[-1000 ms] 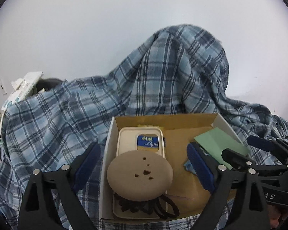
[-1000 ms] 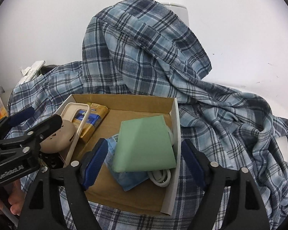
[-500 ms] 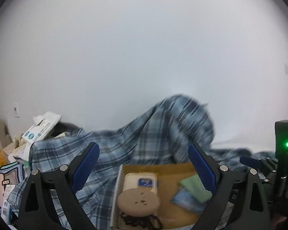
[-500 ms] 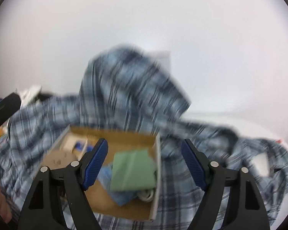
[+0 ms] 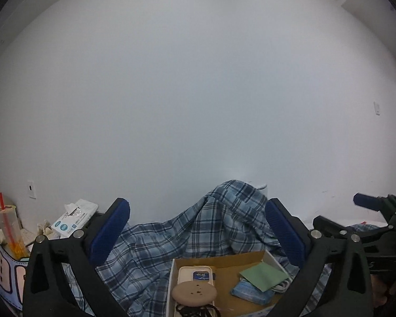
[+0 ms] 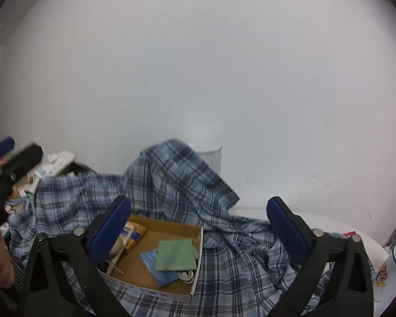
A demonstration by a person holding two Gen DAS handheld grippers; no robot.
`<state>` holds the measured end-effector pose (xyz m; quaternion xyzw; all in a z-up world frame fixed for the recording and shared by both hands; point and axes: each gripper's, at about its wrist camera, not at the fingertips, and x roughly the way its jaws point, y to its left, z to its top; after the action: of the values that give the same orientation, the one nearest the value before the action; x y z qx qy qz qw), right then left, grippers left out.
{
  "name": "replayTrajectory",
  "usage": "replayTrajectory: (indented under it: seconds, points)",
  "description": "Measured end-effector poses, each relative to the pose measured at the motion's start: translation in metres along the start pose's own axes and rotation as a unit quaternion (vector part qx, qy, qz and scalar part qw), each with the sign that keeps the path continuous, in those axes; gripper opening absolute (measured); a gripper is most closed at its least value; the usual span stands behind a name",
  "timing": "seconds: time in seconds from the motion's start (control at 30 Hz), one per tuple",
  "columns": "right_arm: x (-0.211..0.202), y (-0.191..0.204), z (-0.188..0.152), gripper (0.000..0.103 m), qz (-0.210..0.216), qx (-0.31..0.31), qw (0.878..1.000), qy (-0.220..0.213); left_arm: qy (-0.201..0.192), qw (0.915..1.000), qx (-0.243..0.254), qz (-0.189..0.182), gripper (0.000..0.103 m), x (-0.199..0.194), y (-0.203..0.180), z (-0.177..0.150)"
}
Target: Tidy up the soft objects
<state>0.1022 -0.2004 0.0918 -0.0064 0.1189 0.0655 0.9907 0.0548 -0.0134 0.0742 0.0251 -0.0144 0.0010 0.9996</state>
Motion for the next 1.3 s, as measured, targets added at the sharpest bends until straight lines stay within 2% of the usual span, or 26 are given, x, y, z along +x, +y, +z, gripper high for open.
replayTrajectory:
  seconds: [0.2, 0.33, 0.5, 0.67, 0.87, 1.1, 1.3]
  points:
    - [-0.029, -0.016, -0.002, 0.103, 0.035, 0.046, 0.997, -0.043, -0.003, 0.9997, -0.012, -0.020, 0.103, -0.027, 0.003, -0.003]
    - [-0.035, -0.019, -0.013, 0.103, 0.036, 0.036, 0.997, -0.058, -0.012, 0.9996, -0.018, -0.020, 0.103, -0.042, 0.004, -0.014]
    - [-0.030, -0.025, -0.036, 0.103, 0.040, 0.055, 0.997, -0.048, -0.012, 0.9996, -0.003, -0.024, 0.103, -0.049, 0.001, -0.036]
    - [-0.029, -0.018, -0.062, 0.103, 0.033, 0.040, 0.997, -0.051, 0.002, 0.9998, -0.006, -0.020, 0.103, -0.043, 0.003, -0.055]
    - [-0.032, -0.010, -0.077, 0.103, 0.026, 0.022, 0.998, -0.060, 0.039, 0.9989, 0.010, -0.024, 0.103, -0.031, -0.004, -0.075]
    - [-0.024, -0.005, -0.079, 0.103, 0.024, 0.010, 0.999, -0.046, 0.027, 0.9993, 0.009, -0.025, 0.103, -0.035, -0.004, -0.075]
    - [-0.028, -0.008, -0.079, 0.103, 0.024, 0.016, 0.998, -0.056, 0.007, 0.9998, -0.005, -0.019, 0.103, -0.042, 0.002, -0.071]
